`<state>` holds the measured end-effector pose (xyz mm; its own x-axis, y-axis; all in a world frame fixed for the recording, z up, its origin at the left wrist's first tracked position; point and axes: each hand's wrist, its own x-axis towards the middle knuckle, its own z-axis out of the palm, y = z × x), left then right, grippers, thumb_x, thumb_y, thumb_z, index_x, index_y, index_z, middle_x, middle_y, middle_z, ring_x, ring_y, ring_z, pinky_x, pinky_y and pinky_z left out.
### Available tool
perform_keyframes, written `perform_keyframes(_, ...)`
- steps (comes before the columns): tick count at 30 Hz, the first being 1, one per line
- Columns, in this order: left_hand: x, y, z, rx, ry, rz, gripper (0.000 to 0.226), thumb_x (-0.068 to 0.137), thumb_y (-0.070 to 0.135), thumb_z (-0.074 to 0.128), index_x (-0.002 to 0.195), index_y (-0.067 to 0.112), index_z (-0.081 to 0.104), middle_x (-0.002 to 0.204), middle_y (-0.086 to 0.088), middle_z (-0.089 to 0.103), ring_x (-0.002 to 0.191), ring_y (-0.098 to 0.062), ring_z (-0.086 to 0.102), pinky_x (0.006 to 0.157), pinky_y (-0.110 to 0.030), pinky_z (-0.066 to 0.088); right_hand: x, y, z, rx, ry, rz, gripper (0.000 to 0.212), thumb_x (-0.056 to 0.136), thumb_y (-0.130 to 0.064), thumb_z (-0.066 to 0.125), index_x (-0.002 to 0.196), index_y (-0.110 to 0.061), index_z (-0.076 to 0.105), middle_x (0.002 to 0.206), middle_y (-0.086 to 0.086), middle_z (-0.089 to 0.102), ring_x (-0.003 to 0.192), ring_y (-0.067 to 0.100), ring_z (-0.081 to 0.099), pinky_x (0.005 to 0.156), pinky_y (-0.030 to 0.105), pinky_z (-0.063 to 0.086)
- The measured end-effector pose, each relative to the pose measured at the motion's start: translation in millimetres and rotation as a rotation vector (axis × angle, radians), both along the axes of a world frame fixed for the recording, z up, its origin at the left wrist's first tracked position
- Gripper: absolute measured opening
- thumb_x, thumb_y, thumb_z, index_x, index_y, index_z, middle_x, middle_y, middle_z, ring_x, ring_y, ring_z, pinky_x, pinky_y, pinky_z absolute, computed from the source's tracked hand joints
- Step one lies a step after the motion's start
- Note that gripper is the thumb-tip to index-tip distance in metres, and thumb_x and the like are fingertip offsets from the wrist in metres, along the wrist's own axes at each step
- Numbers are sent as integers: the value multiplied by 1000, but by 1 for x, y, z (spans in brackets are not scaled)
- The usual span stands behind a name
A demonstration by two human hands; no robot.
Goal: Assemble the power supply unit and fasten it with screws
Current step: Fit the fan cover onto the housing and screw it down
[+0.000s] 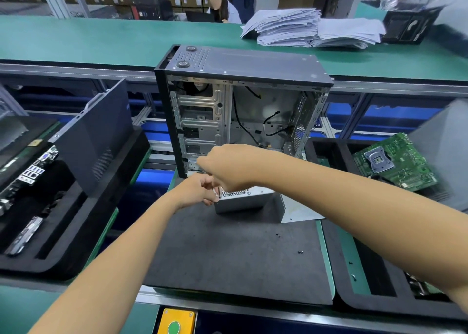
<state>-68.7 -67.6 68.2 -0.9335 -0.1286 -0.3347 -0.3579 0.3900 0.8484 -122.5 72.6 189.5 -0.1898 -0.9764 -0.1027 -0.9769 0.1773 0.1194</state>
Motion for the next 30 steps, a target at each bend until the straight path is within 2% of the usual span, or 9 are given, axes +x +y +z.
perform_keyframes(5,2,-2,-2,-2,33,-13,12,80,-6,66,92,-5,64,87,-16,67,76,-21,62,68,-27,55,-5,2,-5,-155,-277,-20,27,83,-29,69,72,-17,48,65,-10,41,68,14,39,50,21,24)
perform_keyframes(12,1,0,-5,-54,86,-57,22,83,1,71,74,13,55,66,0,60,61,-16,58,58,-23,51,-48,15,-2,-409,-691,-400,34,86,-29,68,66,-14,45,65,1,48,55,13,39,50,25,31)
perform_keyframes(15,-1,3,-7,-88,89,23,37,81,5,76,78,15,40,63,0,52,57,-17,55,53,-26,48,-74,22,-5,-410,-681,-537,35,89,-25,60,65,-17,37,64,1,46,57,16,41,55,29,33)
perform_keyframes(17,-4,2,-7,-92,59,62,43,79,5,77,85,14,36,61,0,49,55,-16,53,54,-28,47,-87,27,-11,-336,-716,-575,30,88,-17,55,66,-16,36,68,6,50,61,24,58,59,31,40)
perform_keyframes(20,-11,4,2,-119,-30,50,61,75,4,79,115,16,35,67,-3,49,61,-16,50,56,-27,47,-96,30,-23,-119,-624,-552,10,88,-8,45,79,-13,43,80,8,55,71,23,68,56,29,43)
perform_keyframes(22,-19,7,11,-263,-22,15,90,68,5,83,135,22,27,90,-11,56,82,-24,57,71,-33,51,-97,28,-32,11,-520,-499,16,88,-5,41,95,-12,53,98,8,58,75,18,59,60,27,40)
perform_keyframes(24,-27,12,18,-437,-32,-6,105,63,8,85,146,24,22,125,-16,45,118,-32,46,97,-41,44,-97,25,-45,127,-409,-453,23,90,-15,50,113,-13,58,110,6,54,86,19,50,69,27,37)
perform_keyframes(26,-36,16,22,-573,-114,-14,102,65,13,84,149,20,26,137,-15,32,131,-33,33,105,-39,38,-98,23,-56,201,-306,-421,39,87,-31,63,122,-13,58,112,5,51,88,21,50,71,29,39)
perform_keyframes(30,-47,20,25,-759,-295,-86,88,69,22,83,143,16,36,135,-17,30,129,-35,31,104,-42,39,-99,19,-66,183,-270,-452,42,79,-32,71,115,-13,61,109,5,58,92,25,58,68,30,44)
